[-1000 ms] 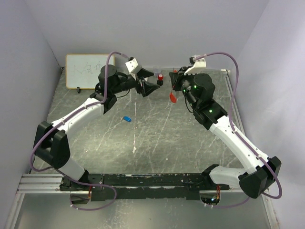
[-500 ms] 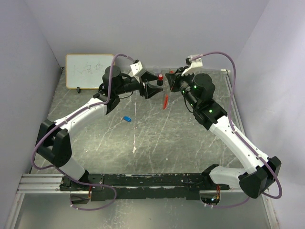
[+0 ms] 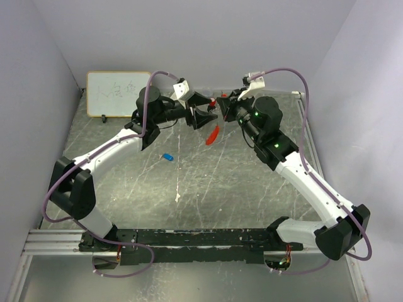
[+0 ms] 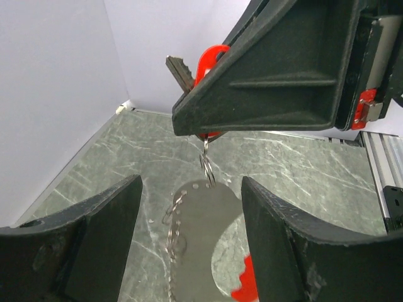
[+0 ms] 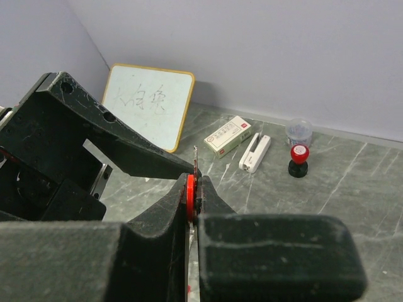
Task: Put the keys on the keyring
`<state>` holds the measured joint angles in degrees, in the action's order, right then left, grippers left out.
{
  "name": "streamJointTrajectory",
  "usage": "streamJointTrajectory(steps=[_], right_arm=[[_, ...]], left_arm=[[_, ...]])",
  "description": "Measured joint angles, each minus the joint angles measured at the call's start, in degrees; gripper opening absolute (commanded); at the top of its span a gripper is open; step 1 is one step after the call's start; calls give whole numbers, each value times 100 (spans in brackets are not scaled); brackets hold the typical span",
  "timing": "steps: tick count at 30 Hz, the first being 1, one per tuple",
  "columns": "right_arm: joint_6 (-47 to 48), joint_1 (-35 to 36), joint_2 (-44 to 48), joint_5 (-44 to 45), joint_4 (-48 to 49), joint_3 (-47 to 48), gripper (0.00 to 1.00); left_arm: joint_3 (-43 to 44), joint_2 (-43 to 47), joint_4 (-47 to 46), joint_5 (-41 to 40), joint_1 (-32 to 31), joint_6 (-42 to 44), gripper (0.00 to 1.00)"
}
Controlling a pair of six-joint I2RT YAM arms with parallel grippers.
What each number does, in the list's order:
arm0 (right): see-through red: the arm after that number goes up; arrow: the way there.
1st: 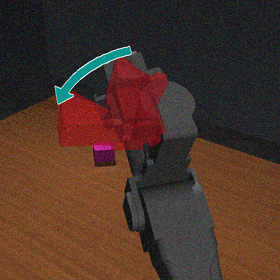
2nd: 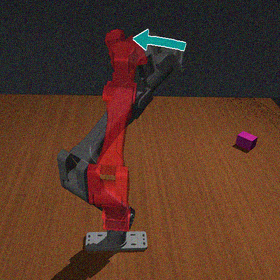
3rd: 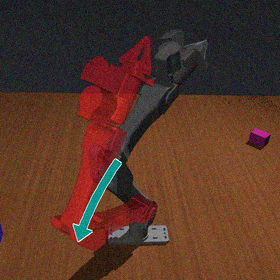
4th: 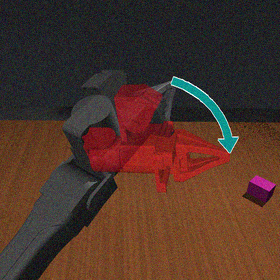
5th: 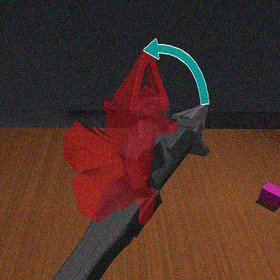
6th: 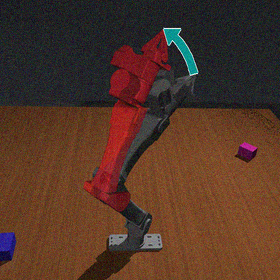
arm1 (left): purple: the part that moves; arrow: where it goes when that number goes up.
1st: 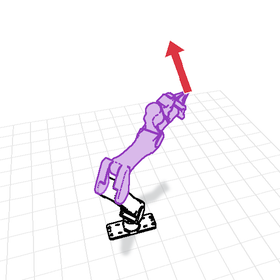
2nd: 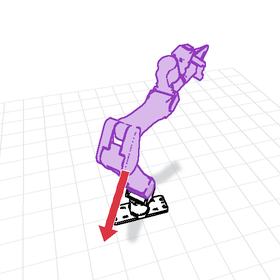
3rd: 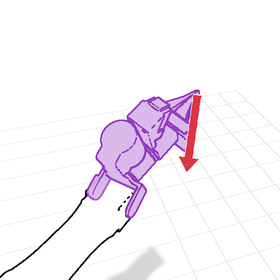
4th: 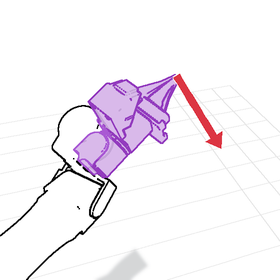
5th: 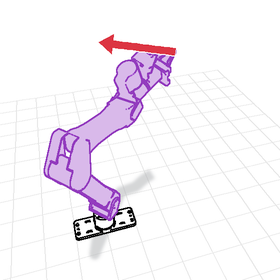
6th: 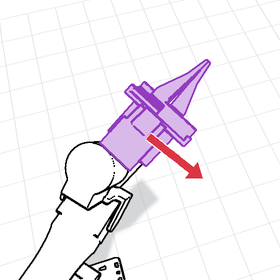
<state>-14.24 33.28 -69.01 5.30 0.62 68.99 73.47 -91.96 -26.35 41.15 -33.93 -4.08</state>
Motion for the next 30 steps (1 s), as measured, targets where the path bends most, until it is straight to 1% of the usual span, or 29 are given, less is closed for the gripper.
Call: streamJointTrajectory(steps=[5, 17, 20, 22, 25, 27, 30], right_arm=[[11, 22, -15, -68, 0, 0, 0], [50, 131, -17, -133, 0, 0, 0], [81, 155, -17, -146, 0, 0, 0], [87, 170, -17, -146, 0, 0, 0], [107, 190, -17, -146, 0, 2, 0], [118, 197, -17, -142, 15, 2, 0], [122, 201, -17, -125, 17, 4, 0]], left_arm=[[7, -11, -44, -2, -20, 2, 73], [201, -205, -39, -2, -68, 2, 63], [229, -208, -46, 0, -72, 2, 58], [251, -212, -44, 0, -74, 2, 51], [295, -216, -37, 4, -79, 2, 43], [297, -216, -35, 22, -79, 13, 42], [297, -216, -33, 37, -85, 13, 44]])
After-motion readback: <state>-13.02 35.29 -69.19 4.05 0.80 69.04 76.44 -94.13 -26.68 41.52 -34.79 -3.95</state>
